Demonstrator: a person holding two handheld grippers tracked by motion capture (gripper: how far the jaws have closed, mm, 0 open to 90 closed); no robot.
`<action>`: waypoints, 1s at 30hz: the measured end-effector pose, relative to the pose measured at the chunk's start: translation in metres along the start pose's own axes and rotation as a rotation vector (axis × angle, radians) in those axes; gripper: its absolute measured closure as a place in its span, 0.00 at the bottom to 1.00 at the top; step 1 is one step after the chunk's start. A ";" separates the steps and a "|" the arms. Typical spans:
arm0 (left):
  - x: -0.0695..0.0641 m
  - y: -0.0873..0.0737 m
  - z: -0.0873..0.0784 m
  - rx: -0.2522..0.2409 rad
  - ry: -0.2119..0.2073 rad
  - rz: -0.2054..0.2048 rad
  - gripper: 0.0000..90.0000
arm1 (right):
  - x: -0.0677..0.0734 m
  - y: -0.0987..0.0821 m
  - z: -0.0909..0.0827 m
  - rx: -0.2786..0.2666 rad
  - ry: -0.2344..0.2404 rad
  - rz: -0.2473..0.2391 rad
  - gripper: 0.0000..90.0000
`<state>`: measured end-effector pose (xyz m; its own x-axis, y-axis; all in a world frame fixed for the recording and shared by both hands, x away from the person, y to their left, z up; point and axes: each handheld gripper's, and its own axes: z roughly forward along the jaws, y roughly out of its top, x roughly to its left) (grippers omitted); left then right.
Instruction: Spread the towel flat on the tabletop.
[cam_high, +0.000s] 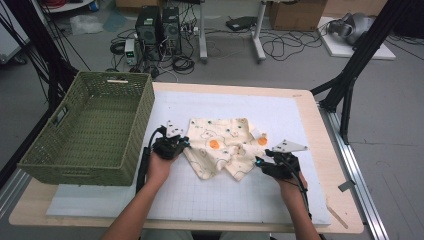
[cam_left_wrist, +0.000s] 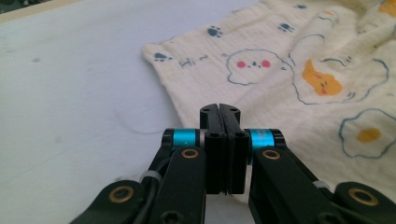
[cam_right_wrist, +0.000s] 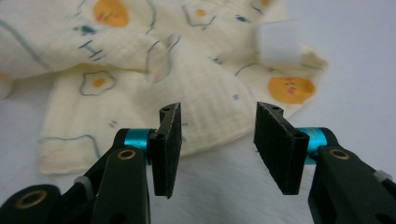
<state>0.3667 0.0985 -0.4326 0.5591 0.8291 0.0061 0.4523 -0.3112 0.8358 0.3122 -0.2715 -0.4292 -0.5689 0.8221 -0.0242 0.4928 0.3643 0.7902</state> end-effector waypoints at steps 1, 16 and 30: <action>0.004 -0.001 0.000 0.004 0.004 -0.005 0.98 | 0.005 0.001 0.003 -0.001 0.029 -0.007 0.58; 0.024 -0.004 0.007 -0.006 0.061 -0.062 0.98 | 0.014 0.006 0.016 0.137 0.012 -0.121 0.95; 0.002 -0.005 -0.019 -0.043 -0.123 -0.032 0.57 | -0.010 0.003 -0.020 -0.033 -0.050 -0.026 0.65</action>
<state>0.3522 0.1104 -0.4263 0.6269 0.7743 -0.0864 0.4430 -0.2631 0.8570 0.3059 -0.2872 -0.4140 -0.5470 0.8338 -0.0746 0.4560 0.3715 0.8087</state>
